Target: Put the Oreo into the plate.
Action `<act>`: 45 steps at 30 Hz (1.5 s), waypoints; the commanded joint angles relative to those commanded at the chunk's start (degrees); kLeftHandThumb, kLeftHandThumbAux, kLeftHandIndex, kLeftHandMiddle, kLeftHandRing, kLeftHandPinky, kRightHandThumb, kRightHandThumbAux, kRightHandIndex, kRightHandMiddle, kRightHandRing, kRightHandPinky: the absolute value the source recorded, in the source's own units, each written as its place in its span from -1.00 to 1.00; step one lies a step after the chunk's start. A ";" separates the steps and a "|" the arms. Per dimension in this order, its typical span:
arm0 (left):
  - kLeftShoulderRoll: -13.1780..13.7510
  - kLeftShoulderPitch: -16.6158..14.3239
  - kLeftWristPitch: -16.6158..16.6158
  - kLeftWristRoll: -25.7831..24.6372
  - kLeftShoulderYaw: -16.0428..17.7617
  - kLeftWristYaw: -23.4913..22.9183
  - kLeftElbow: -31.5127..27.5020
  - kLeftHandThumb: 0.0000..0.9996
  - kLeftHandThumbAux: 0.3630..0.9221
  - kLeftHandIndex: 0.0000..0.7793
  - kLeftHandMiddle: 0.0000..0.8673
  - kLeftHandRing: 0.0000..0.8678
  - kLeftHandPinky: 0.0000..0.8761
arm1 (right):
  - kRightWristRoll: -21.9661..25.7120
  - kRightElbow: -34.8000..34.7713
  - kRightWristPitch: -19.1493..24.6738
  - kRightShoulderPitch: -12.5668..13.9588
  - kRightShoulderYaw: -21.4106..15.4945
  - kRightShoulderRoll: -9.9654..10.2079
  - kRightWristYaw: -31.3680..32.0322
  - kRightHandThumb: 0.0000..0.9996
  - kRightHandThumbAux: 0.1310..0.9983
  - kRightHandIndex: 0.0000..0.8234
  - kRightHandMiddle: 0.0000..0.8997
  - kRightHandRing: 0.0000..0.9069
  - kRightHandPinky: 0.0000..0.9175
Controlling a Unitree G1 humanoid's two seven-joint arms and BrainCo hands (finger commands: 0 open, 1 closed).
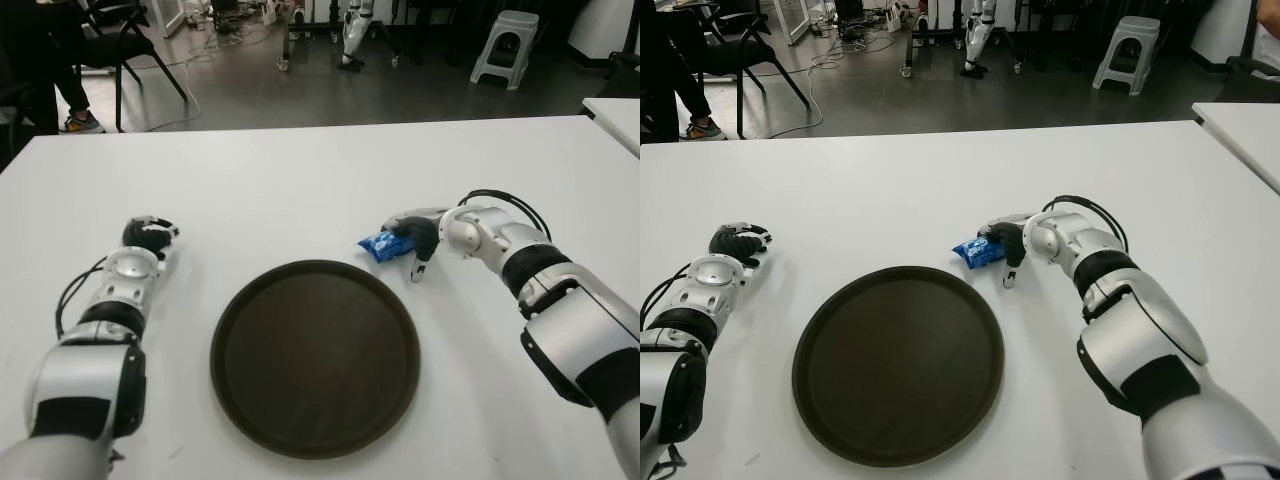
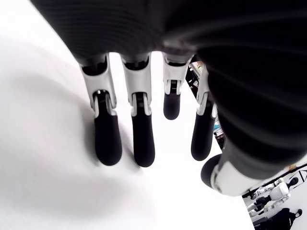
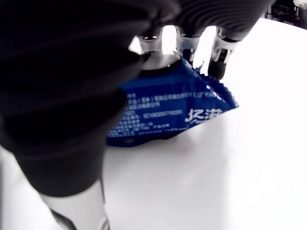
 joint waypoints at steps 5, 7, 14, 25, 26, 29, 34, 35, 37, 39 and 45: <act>0.03 0.25 -0.57 -0.24 0.11 -0.28 0.00 0.34 0.30 0.02 -0.71 -0.62 -0.55 | -0.27 -0.08 -1.22 0.65 0.04 -0.34 -2.51 -1.00 0.79 -1.00 -0.92 -0.98 -0.93; 0.00 0.27 -0.62 -0.35 0.20 -0.22 0.02 0.34 0.30 0.02 -0.70 -0.62 -0.54 | -0.94 -0.11 -1.62 0.93 0.58 -0.48 -4.49 -1.00 0.82 -0.96 -0.91 -0.96 -0.91; -0.06 0.27 -0.64 -0.55 0.47 -0.05 0.04 0.35 0.30 0.02 -0.68 -0.60 -0.52 | -4.24 -0.34 -1.68 1.12 3.51 -0.81 -13.64 -0.07 0.57 -0.23 -0.49 -0.46 -0.36; -0.08 0.13 -0.35 -0.40 0.61 0.21 0.01 0.35 0.29 0.02 -0.71 -0.64 -0.57 | -6.35 -0.25 0.67 1.52 4.68 -0.71 -23.98 0.39 0.37 0.04 0.54 0.55 0.53; -0.09 0.11 -0.30 -0.40 0.61 0.25 0.01 0.35 0.29 0.02 -0.71 -0.64 -0.56 | -6.32 -0.23 0.74 1.52 4.59 -0.68 -24.10 0.39 0.37 0.04 0.57 0.58 0.56; -0.11 -0.02 -0.01 -0.33 0.55 0.27 0.02 0.35 0.30 0.02 -0.70 -0.62 -0.52 | -5.63 -0.24 0.78 1.48 3.86 -0.68 -23.58 0.40 0.36 0.05 0.63 0.62 0.59; -0.09 -0.10 0.23 -0.27 0.47 0.20 0.03 0.35 0.30 0.02 -0.68 -0.60 -0.48 | -5.22 -0.25 0.59 1.56 3.20 -0.63 -22.90 0.41 0.35 0.06 0.66 0.65 0.61; -0.08 -0.11 0.29 -0.25 0.44 0.18 0.03 0.35 0.30 0.02 -0.68 -0.59 -0.48 | -5.19 -0.28 0.48 1.54 3.10 -0.66 -22.78 0.41 0.35 0.06 0.67 0.66 0.61; -0.03 -0.11 0.35 -0.23 0.40 0.09 0.03 0.34 0.30 0.02 -0.68 -0.59 -0.47 | -5.15 -0.33 0.34 1.52 2.95 -0.67 -22.55 0.41 0.35 0.06 0.68 0.66 0.62; 0.01 -0.07 0.25 -0.26 0.41 -0.11 0.00 0.34 0.31 0.02 -0.67 -0.58 -0.49 | -5.13 -0.36 0.30 1.51 2.83 -0.64 -22.30 0.41 0.35 0.06 0.70 0.68 0.64; 0.02 0.11 -0.28 -0.32 0.44 -0.44 -0.05 0.34 0.31 0.02 -0.70 -0.62 -0.56 | -5.05 -0.41 0.69 1.38 2.53 -0.62 -21.23 0.42 0.34 0.06 0.68 0.67 0.62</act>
